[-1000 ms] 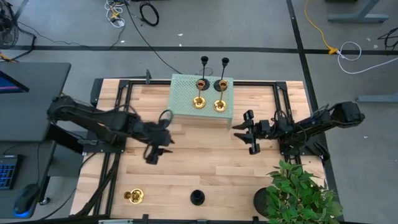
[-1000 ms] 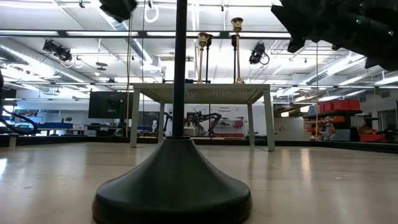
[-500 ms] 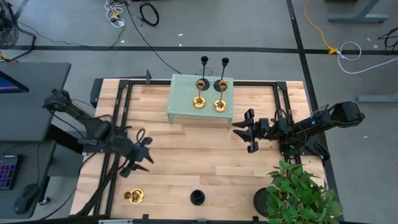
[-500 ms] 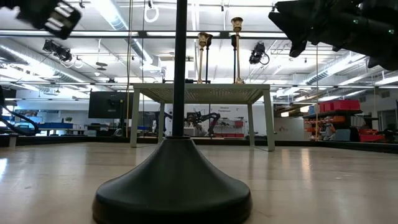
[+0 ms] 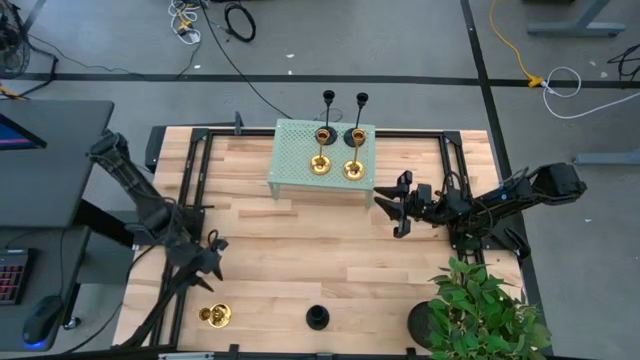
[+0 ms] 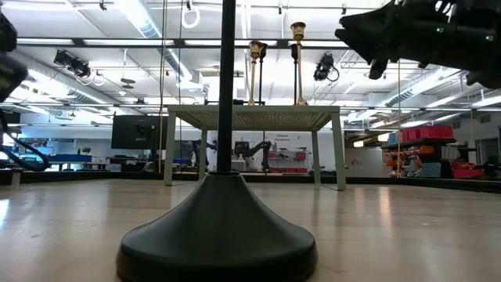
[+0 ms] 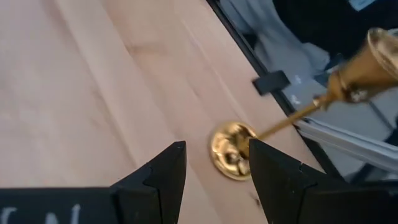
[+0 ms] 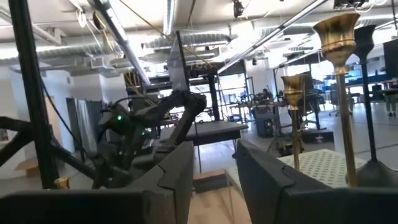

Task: Pick & Place candle stick holders
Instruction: Put the gold candle holder on the shelf aligned with the other gold candle holders

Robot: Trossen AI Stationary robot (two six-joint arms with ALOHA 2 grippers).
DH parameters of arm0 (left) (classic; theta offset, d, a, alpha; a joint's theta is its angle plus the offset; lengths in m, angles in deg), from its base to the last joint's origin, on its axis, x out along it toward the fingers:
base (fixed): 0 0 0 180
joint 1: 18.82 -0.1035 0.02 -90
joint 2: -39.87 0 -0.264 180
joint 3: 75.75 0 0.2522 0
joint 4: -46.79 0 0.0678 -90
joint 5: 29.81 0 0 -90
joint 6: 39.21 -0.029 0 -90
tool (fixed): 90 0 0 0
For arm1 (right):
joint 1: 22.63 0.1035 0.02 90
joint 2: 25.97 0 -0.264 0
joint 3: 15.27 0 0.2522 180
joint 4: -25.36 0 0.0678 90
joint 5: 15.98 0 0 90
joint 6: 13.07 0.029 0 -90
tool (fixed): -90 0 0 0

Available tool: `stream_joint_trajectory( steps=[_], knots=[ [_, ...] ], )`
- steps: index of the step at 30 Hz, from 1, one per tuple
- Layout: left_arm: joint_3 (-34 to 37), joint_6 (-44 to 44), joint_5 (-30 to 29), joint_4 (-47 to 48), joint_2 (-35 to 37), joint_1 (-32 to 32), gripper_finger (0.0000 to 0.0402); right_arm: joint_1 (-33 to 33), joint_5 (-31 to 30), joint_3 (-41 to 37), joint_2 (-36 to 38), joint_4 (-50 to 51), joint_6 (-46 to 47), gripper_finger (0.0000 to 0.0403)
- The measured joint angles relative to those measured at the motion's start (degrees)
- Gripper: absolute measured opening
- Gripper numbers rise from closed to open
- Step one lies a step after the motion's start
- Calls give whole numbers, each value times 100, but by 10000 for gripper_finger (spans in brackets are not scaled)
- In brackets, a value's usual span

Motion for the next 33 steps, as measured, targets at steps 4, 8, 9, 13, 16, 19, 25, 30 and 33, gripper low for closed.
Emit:
stream_joint_trajectory(
  steps=[4,8,9,13,16,19,25,30,33],
  knots=[
    [366,380,-5,-508,17,442,177,0,-95,0,0,0,2,123],
    [637,648,-54,-1042,9,831,177,0,-364,2,0,-6,18,123],
    [702,659,-58,-1234,8,924,177,0,-407,2,0,-2,20,123],
    [920,623,-413,-1875,8,1233,177,-2,-539,2,0,-4,19,123],
    [1073,647,-843,-2216,8,1408,177,-2,-542,2,0,-2,82,123],
    [1270,642,-1129,-2652,5,1514,177,-2,-541,2,0,-2,122,123],
    [1538,610,-1321,-3540,-10,1665,177,-2,-535,2,0,2,122,123],
    [1584,602,-1472,-3970,-343,1728,177,0,-478,2,0,22,122,123],
    [1584,599,-1432,-4342,-701,1724,177,0,-480,2,0,60,120,123]
  ],
)
